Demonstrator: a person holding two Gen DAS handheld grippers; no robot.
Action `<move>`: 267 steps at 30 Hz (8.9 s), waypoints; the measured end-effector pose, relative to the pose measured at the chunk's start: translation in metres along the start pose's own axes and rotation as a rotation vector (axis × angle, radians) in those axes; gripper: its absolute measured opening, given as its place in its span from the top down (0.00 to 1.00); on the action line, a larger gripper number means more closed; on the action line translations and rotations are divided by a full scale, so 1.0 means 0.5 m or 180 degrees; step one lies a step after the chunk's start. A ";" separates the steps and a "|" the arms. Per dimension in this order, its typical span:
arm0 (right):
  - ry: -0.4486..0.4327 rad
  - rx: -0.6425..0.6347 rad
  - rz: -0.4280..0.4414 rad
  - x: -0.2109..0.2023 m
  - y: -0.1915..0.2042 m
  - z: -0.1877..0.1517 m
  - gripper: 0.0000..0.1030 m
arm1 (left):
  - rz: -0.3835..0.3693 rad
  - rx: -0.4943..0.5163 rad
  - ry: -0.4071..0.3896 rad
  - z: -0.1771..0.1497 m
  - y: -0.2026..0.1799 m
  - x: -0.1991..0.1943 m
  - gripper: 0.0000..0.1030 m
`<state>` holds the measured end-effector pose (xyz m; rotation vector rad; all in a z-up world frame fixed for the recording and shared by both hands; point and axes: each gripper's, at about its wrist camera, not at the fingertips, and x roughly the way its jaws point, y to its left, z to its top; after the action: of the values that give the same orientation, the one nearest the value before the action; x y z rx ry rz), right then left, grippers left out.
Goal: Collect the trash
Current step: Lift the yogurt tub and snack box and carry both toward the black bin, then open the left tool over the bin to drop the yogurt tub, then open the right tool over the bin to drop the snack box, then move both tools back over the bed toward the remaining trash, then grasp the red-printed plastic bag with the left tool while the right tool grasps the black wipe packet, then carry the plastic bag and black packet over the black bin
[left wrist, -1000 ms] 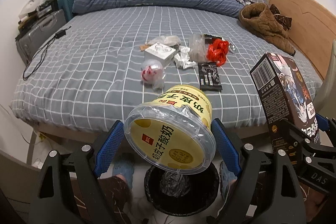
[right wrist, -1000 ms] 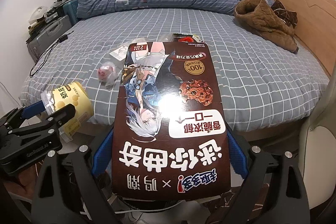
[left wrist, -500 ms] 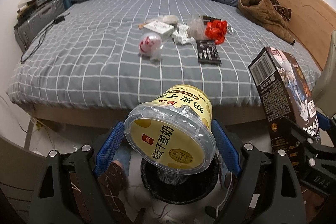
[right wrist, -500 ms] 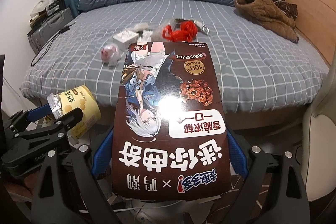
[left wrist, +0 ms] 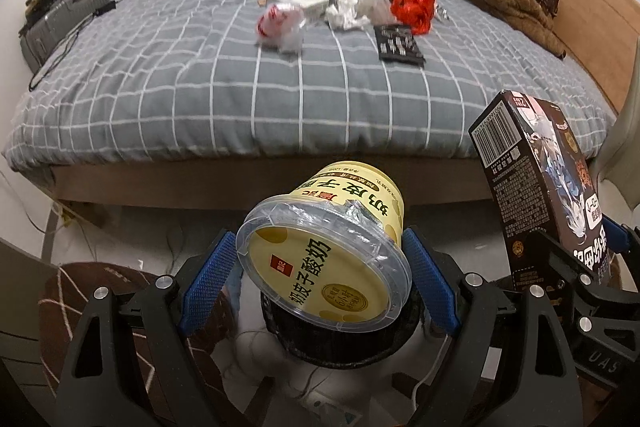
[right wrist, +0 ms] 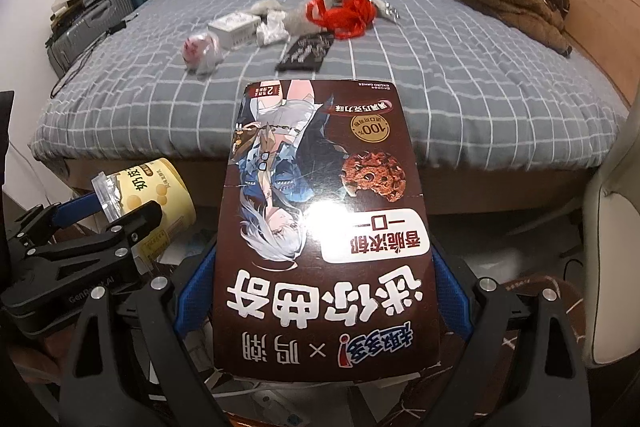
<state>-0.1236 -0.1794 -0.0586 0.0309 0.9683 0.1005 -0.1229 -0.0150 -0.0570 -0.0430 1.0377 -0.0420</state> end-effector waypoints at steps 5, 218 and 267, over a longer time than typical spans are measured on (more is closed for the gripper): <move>0.0081 0.0009 -0.0025 0.029 -0.003 -0.022 0.15 | 0.0022 0.0015 0.0069 -0.019 -0.002 0.032 0.19; 0.0134 -0.0128 -0.0121 0.345 0.002 0.386 0.69 | 0.0250 -0.0152 -0.0250 0.385 0.103 0.255 0.47; -0.0197 -0.0194 -0.0002 0.084 0.030 0.317 0.69 | 0.0191 -0.0029 -0.0390 0.303 0.055 0.032 0.47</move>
<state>0.0294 -0.1575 -0.0021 -0.0223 0.9028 0.1279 0.0159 0.0141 0.0046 -0.0225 0.9161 0.0198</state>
